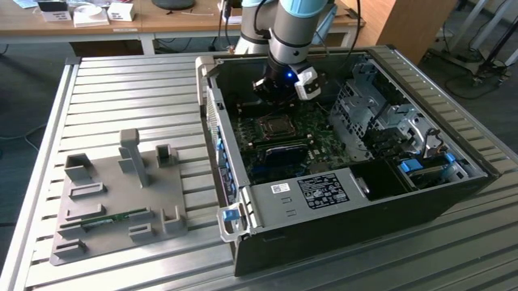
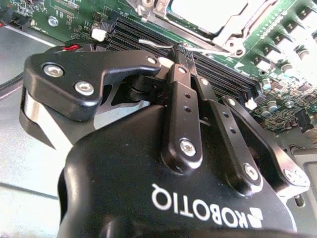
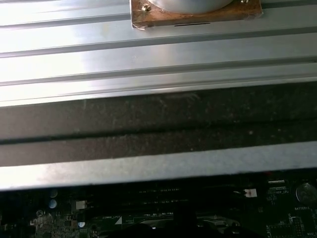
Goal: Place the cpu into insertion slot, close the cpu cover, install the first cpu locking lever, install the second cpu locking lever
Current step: 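Install the first cpu locking lever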
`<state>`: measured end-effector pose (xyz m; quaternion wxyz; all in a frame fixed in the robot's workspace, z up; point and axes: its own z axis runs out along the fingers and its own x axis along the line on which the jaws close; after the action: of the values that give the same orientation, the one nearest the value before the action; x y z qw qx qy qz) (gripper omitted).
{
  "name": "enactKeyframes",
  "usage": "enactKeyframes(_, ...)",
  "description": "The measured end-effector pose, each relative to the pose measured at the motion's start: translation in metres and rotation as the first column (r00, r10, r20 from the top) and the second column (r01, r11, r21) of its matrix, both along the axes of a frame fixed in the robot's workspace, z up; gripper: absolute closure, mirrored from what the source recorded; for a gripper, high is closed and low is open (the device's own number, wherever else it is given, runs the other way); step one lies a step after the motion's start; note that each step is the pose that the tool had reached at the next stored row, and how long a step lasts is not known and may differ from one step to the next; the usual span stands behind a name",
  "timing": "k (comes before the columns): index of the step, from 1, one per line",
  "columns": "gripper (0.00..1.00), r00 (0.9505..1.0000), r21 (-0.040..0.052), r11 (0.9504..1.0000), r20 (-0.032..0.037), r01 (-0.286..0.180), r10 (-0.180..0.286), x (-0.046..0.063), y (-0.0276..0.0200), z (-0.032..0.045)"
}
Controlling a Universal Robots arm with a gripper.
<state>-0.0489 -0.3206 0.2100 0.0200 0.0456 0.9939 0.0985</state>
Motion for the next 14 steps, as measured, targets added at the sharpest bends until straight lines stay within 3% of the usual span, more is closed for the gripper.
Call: enactKeyframes(14, 0.89, 1.0, 0.0001, 1.0, 0.0, 0.003, -0.003, 0.0004, 0.0007, -0.0027)
